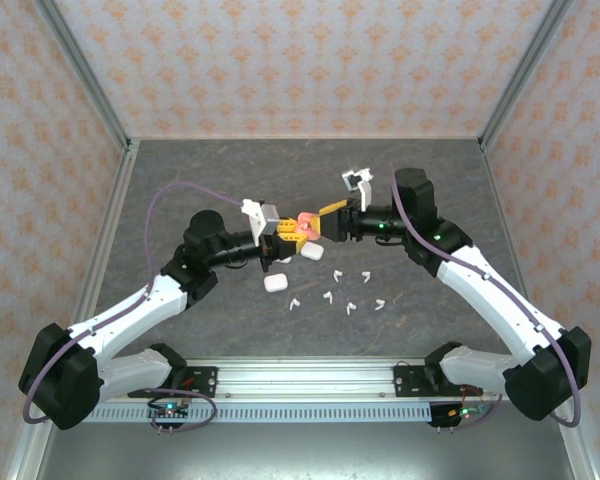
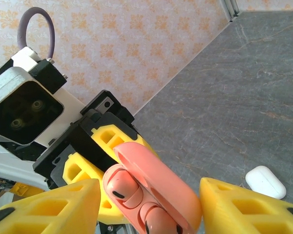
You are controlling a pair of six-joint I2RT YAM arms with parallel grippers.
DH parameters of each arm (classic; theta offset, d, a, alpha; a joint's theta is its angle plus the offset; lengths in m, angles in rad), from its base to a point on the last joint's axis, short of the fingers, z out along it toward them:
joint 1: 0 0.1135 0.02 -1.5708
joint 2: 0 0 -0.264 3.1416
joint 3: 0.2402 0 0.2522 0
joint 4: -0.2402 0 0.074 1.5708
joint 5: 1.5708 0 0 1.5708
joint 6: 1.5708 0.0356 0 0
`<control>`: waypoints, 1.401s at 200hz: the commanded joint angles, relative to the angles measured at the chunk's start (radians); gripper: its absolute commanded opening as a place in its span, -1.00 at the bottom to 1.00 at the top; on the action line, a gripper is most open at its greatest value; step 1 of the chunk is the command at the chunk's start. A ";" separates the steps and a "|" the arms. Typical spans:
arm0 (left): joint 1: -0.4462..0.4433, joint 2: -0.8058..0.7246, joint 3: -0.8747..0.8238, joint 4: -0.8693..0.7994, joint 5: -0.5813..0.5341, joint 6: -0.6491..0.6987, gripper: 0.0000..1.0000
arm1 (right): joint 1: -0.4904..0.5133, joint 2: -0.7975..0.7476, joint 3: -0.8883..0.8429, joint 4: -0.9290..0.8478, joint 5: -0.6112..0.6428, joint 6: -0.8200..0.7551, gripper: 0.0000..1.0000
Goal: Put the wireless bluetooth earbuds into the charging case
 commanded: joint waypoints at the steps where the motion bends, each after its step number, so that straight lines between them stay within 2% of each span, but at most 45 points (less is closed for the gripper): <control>1: -0.003 -0.001 0.013 -0.005 -0.060 0.018 -1.00 | 0.018 -0.045 0.000 -0.014 -0.085 -0.015 0.10; 68: -0.002 0.007 0.014 0.003 -0.058 0.013 -1.00 | 0.018 -0.066 0.004 -0.051 -0.028 -0.036 0.10; 97: -0.002 0.008 0.020 -0.016 -0.083 0.003 -1.00 | 0.015 -0.097 0.013 -0.072 0.106 -0.040 0.13; 125: 0.001 0.046 0.074 -0.125 -0.156 -0.012 -1.00 | 0.010 -0.131 0.013 -0.101 0.324 -0.013 0.32; 143: 0.024 0.097 0.097 -0.150 -0.219 -0.075 -1.00 | 0.008 -0.143 0.004 -0.102 0.423 0.015 0.44; 175: 0.100 0.226 0.143 -0.129 -0.201 -0.236 -1.00 | 0.008 -0.136 -0.024 -0.088 0.538 0.064 0.55; 207: 0.157 0.366 0.232 -0.229 -0.189 -0.321 -1.00 | 0.008 -0.148 -0.058 -0.080 0.694 0.092 0.78; 230: 0.183 0.452 0.264 -0.269 -0.201 -0.372 -1.00 | 0.005 -0.149 -0.071 -0.083 0.727 0.101 0.90; 280: 0.216 0.628 0.354 -0.322 -0.209 -0.449 -1.00 | 0.005 -0.140 -0.084 -0.091 0.772 0.111 0.91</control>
